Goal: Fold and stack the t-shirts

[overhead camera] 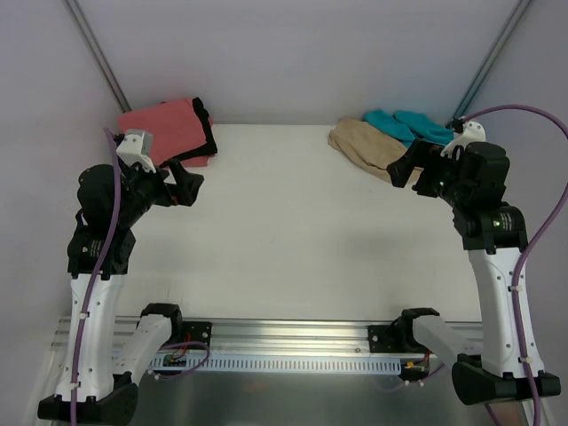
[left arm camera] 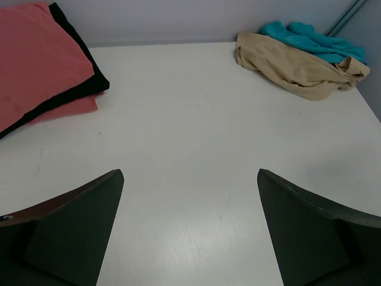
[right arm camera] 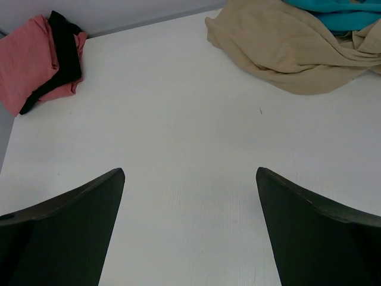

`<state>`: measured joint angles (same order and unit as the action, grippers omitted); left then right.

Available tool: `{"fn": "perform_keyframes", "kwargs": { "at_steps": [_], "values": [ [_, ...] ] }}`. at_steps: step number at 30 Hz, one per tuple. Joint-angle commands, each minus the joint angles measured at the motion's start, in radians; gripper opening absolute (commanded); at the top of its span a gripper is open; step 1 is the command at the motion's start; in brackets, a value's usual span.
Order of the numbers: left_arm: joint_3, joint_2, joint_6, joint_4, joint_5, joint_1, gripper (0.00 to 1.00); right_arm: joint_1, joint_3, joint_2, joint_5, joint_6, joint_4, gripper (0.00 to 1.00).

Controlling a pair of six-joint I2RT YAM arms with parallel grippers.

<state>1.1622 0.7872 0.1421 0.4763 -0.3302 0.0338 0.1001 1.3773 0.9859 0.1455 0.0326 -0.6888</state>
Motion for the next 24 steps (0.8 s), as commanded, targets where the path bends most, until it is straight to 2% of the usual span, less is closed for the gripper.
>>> {"fn": "perform_keyframes", "kwargs": {
  "at_steps": [1, 13, 17, 22, 24],
  "values": [
    [-0.001, -0.002, -0.012, -0.042, 0.019, 0.011, 0.99, 0.006, 0.0, -0.036, -0.032, -0.019, 0.023, 1.0],
    [-0.024, -0.003, -0.055, -0.054, -0.026, 0.011, 0.99, 0.006, -0.041, -0.078, -0.006, -0.008, 0.078, 0.99],
    [-0.023, 0.007, -0.023, -0.044, -0.033, 0.011, 0.99, 0.006, 0.015, -0.03, 0.022, -0.052, -0.003, 1.0],
    [-0.021, 0.021, -0.007, -0.038, -0.007, 0.011, 0.99, 0.006, 0.019, -0.012, -0.058, -0.069, -0.057, 0.99],
    [-0.013, 0.035, -0.021, -0.03, 0.042, 0.011, 0.99, 0.016, 0.038, 0.013, -0.135, -0.095, -0.106, 0.99]
  ]
}}
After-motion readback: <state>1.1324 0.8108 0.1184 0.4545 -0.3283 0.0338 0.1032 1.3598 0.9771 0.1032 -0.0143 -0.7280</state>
